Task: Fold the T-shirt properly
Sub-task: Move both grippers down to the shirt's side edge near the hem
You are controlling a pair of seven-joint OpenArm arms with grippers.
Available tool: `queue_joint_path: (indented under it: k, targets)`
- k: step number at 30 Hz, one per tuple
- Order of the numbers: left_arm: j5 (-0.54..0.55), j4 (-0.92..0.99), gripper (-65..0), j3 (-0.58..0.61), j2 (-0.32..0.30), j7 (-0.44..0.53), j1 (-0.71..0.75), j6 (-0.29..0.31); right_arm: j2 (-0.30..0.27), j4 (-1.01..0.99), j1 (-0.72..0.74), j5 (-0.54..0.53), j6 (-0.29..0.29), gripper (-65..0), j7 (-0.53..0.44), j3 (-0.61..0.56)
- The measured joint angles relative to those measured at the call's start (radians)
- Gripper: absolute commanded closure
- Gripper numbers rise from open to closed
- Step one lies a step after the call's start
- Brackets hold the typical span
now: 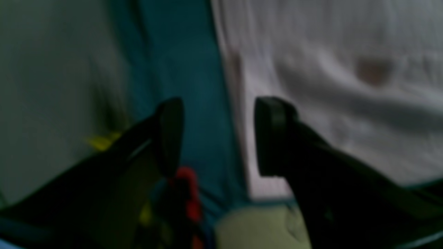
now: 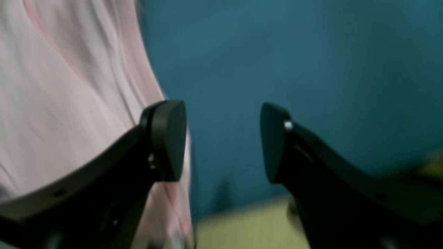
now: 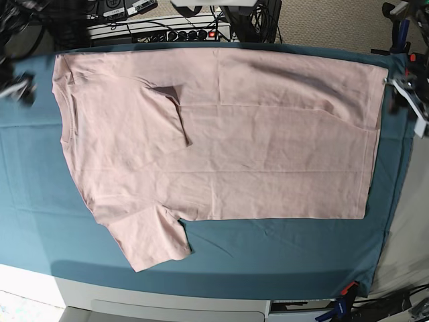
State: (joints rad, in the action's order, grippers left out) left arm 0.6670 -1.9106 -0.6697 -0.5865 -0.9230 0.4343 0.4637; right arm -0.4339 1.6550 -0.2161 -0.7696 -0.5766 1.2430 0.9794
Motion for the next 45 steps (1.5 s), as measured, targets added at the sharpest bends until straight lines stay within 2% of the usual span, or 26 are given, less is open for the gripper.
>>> queue_joint_path:
  k: [1,4,5,8,11,15,19,22,25,27,29,37,41,45]
  targets:
    - [-0.006,-0.007,-31.0,0.001,-0.02,0.032,-0.003,-0.002,-0.017,0.001,0.037,0.005,0.0,-34.0,-0.008,-0.002]
    - [-0.03,0.024,-25.2,0.001,-0.074,0.004,-0.087,-0.066,-0.027,-0.006,0.149,0.076,0.003,-33.9,-0.057,-0.035]
    - [-0.016,0.052,-25.1,0.003,-0.095,0.007,-0.129,-0.058,-0.025,-0.021,0.185,0.097,0.012,-33.9,-0.078,-0.065]
    - [0.02,0.187,-25.1,0.042,-0.153,0.017,-0.273,-0.06,-0.01,-0.122,0.316,0.171,0.036,-33.9,-0.133,-0.201]
    - [0.033,0.388,-25.1,0.169,-0.176,0.006,-0.462,-0.06,0.007,-0.305,0.462,0.23,0.05,-33.9,-0.203,-0.367]
    - [0.042,0.688,-25.0,0.412,-0.15,0.002,-0.761,-0.061,0.042,-0.554,0.678,0.304,0.079,-33.9,-0.256,-0.533]
    - [0.044,0.987,-25.0,0.621,-0.076,0.005,-1.062,-0.063,0.114,-0.742,0.862,0.382,0.105,-33.9,-0.309,-0.62]
    - [-0.002,1.253,-25.0,0.714,-0.008,0.046,-1.262,-0.052,0.16,-0.824,0.937,0.435,0.105,-33.9,-0.324,-0.654]
    - [-0.035,1.541,-23.1,0.729,0.04,0.159,-1.401,-0.065,0.176,-0.853,0.973,0.469,0.107,-33.9,-0.316,-0.675]
    - [-0.032,1.674,-21.6,0.71,0.035,0.178,-1.442,-0.07,0.181,-0.855,0.98,0.468,0.108,-33.9,-0.32,-0.69]
    - [-0.03,1.727,-21.6,0.661,0.023,0.168,-1.444,-0.073,0.185,-0.855,0.979,0.466,0.108,-33.9,-0.321,-0.701]
    - [-0.026,1.731,-21.6,0.439,0.04,0.131,-1.357,-0.082,0.184,-0.855,0.972,0.469,0.106,-33.9,-0.309,-0.713]
    - [-0.008,1.733,-21.6,0.384,0.038,0.143,-1.277,-0.075,0.187,-0.855,0.969,0.469,0.106,-33.9,-0.305,-0.713]
    - [0.004,1.728,-21.6,0.38,0.047,0.139,-1.266,-0.048,0.187,-0.855,0.969,0.466,0.106,-33.9,-0.305,-0.713]
